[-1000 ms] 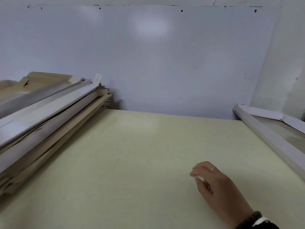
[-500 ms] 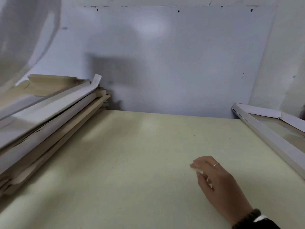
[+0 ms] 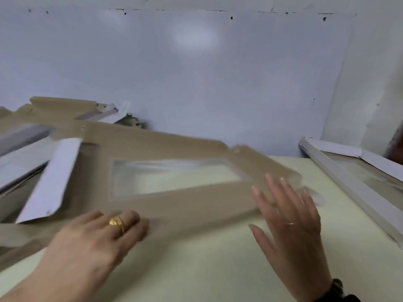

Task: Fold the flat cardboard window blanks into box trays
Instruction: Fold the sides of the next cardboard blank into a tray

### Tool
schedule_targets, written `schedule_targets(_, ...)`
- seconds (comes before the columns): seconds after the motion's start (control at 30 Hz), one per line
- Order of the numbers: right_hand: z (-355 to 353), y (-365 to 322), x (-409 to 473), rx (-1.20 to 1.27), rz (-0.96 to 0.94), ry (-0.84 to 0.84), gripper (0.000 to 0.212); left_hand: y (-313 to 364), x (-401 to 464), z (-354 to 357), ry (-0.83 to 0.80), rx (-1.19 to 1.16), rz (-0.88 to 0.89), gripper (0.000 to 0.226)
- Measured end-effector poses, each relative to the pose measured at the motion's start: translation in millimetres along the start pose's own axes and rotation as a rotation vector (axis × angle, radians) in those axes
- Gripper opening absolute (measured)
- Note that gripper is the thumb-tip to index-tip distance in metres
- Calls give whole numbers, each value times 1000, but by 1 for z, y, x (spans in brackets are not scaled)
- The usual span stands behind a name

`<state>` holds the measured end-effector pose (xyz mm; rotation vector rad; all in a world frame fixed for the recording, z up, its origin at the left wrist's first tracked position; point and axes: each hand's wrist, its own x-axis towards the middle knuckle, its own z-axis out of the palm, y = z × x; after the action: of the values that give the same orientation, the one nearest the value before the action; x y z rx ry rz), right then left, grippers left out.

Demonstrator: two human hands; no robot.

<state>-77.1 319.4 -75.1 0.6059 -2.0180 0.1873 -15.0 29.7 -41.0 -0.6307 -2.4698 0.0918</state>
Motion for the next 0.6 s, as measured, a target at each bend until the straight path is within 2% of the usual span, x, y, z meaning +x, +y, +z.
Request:
schedule_targets(0.07,3,3,0,-18,-4,-116,65,-2,-9,15,-26,60,73,38)
schedule_targets(0.13,9,7,-5,-6,-24,-257,67,-5,-15,24,-71,14,92,41)
schedule_targets(0.2,16,11,-13,7,-74,-383,53,-3,-16,30,-159,-42,55,47)
schedule_targets(0.27,18,12,-16,78,-104,-509,45,-1,-13,35,-223,-56,19,63)
schedule_targets(0.33,17,7,-16,177,-112,-581,48,-1,-11,37,-385,-93,-47,73)
schedule_targets(0.4,17,3,-16,241,-156,-606,44,-1,-9,37,-561,-146,-135,67)
schedule_targets(0.43,15,-1,-14,289,-159,-650,35,-5,-7,42,-563,-186,-179,72)
schedule_targets(0.47,12,-4,-11,321,-154,-708,26,-10,-12,56,-488,-201,-193,88)
schedule_targets(0.5,11,-6,-7,351,-94,-821,40,-12,-16,63,-544,-214,-219,102)
schedule_targets(0.53,16,-3,-11,409,-54,-846,58,-13,-17,66,-618,-238,-220,109)
schedule_targets(0.6,19,6,-18,435,72,-1022,65,-20,-14,68,-691,-345,-225,113)
